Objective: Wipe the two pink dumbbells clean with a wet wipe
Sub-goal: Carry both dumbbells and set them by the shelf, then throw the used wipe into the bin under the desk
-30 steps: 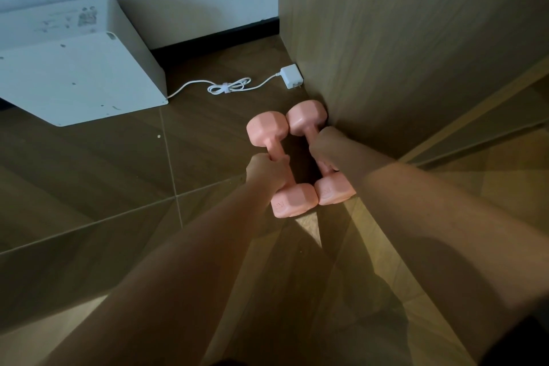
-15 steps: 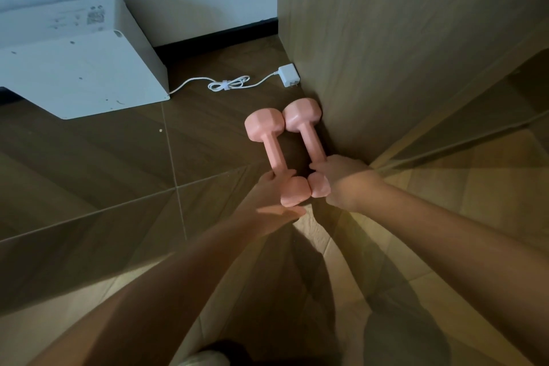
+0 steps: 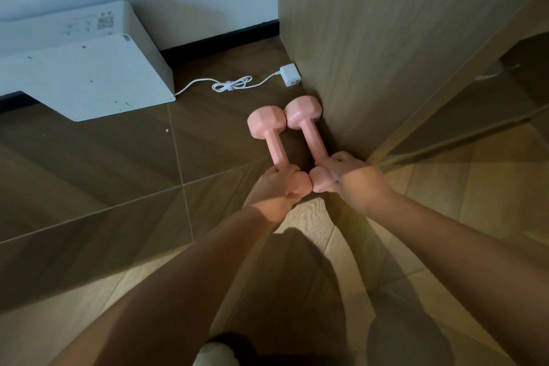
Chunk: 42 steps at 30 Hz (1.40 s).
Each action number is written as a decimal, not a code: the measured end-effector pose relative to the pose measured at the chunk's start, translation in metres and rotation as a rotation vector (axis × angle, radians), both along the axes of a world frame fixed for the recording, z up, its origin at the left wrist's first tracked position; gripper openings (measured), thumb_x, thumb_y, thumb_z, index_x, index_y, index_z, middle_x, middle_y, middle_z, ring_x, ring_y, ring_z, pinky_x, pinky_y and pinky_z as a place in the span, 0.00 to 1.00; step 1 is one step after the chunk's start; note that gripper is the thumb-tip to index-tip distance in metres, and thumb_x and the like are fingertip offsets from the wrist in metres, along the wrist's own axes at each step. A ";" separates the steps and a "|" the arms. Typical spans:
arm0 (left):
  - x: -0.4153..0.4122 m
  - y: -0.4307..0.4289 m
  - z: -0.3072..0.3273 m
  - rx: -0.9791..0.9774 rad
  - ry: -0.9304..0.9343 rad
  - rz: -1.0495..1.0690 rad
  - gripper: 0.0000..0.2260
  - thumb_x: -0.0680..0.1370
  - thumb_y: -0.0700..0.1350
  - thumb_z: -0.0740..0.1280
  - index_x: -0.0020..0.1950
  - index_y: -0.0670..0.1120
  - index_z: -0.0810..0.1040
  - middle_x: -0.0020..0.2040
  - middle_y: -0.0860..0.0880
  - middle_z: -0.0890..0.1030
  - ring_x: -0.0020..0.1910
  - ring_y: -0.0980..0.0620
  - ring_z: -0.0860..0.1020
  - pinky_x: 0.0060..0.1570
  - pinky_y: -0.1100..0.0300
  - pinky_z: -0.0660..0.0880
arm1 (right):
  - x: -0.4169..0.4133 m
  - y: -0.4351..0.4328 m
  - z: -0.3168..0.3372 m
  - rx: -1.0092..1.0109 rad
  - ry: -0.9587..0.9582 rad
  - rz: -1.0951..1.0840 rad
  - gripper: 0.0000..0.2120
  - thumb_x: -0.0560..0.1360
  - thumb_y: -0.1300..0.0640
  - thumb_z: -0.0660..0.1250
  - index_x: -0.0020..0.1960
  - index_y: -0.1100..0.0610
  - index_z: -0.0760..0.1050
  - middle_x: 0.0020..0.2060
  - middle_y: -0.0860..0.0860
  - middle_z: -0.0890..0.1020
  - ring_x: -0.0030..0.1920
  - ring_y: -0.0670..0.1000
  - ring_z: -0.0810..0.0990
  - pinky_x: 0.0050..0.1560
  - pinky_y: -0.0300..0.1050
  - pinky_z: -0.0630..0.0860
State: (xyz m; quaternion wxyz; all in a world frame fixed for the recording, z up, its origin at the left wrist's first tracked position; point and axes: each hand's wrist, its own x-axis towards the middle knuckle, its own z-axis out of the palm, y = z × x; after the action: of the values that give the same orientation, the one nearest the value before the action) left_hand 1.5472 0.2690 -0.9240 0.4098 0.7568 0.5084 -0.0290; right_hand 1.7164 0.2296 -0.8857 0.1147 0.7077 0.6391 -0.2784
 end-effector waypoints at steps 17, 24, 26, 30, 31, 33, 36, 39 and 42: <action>0.001 -0.012 0.131 -0.035 0.287 -0.357 0.10 0.80 0.45 0.63 0.62 0.48 0.74 0.58 0.44 0.78 0.54 0.47 0.77 0.55 0.52 0.77 | -0.018 -0.055 0.076 0.115 0.843 -1.200 0.12 0.80 0.61 0.59 0.61 0.54 0.76 0.55 0.53 0.79 0.53 0.52 0.77 0.52 0.45 0.76; 0.019 -0.071 0.223 -0.630 -0.027 0.055 0.10 0.81 0.49 0.67 0.57 0.44 0.80 0.50 0.47 0.84 0.47 0.52 0.83 0.44 0.63 0.76 | -0.026 -0.092 0.189 0.075 1.205 -1.493 0.13 0.82 0.59 0.59 0.45 0.46 0.77 0.51 0.49 0.81 0.51 0.48 0.78 0.39 0.40 0.72; 0.022 -0.095 0.258 -0.778 -0.129 0.206 0.09 0.81 0.47 0.67 0.58 0.44 0.79 0.44 0.50 0.85 0.39 0.54 0.82 0.42 0.62 0.77 | -0.029 -0.111 0.225 0.094 1.231 -1.478 0.15 0.83 0.59 0.57 0.47 0.46 0.80 0.58 0.49 0.82 0.55 0.50 0.79 0.40 0.42 0.73; 0.017 -0.126 0.344 -0.880 -0.353 0.513 0.09 0.83 0.42 0.63 0.59 0.40 0.80 0.39 0.46 0.83 0.31 0.54 0.80 0.29 0.66 0.75 | -0.037 -0.141 0.302 0.092 1.214 -1.426 0.14 0.83 0.58 0.58 0.50 0.43 0.80 0.60 0.49 0.81 0.58 0.53 0.79 0.52 0.51 0.80; 0.013 -0.132 0.369 -0.923 -0.397 0.569 0.12 0.84 0.44 0.61 0.60 0.39 0.79 0.41 0.45 0.83 0.32 0.53 0.80 0.28 0.65 0.75 | -0.039 -0.147 0.323 0.090 1.207 -1.412 0.15 0.83 0.58 0.58 0.51 0.43 0.80 0.61 0.49 0.81 0.59 0.54 0.79 0.57 0.55 0.79; 0.002 -0.142 0.420 -0.954 -0.428 0.602 0.14 0.84 0.48 0.61 0.59 0.40 0.80 0.41 0.44 0.83 0.32 0.52 0.80 0.28 0.65 0.75 | -0.046 -0.159 0.364 0.070 1.200 -1.380 0.16 0.83 0.60 0.57 0.56 0.44 0.80 0.61 0.49 0.80 0.59 0.53 0.79 0.55 0.52 0.79; -0.020 -0.158 0.485 -0.809 -0.387 0.528 0.08 0.82 0.44 0.66 0.53 0.40 0.81 0.32 0.49 0.81 0.29 0.55 0.78 0.29 0.66 0.73 | -0.063 -0.172 0.428 0.082 1.219 -1.283 0.16 0.83 0.60 0.59 0.50 0.43 0.82 0.59 0.48 0.81 0.57 0.51 0.80 0.46 0.44 0.78; -0.046 -0.169 0.540 -0.630 -0.329 0.538 0.05 0.81 0.39 0.67 0.47 0.41 0.80 0.31 0.47 0.80 0.27 0.55 0.77 0.30 0.65 0.75 | -0.085 -0.180 0.480 0.124 1.105 -1.190 0.11 0.81 0.58 0.64 0.49 0.44 0.81 0.55 0.49 0.83 0.56 0.52 0.80 0.55 0.49 0.79; -0.083 -0.181 0.579 -0.454 -0.255 0.547 0.04 0.80 0.40 0.68 0.46 0.42 0.80 0.32 0.45 0.81 0.27 0.54 0.78 0.31 0.60 0.76 | -0.112 -0.194 0.516 0.085 1.037 -1.202 0.04 0.77 0.58 0.69 0.48 0.49 0.81 0.50 0.51 0.84 0.54 0.52 0.82 0.57 0.50 0.80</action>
State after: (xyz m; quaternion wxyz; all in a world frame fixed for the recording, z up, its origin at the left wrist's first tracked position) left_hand 1.4641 0.0881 -0.3448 0.6197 0.4804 0.6173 0.0642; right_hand 1.6039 0.0357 -0.3694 -0.3943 0.7154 0.1298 -0.5620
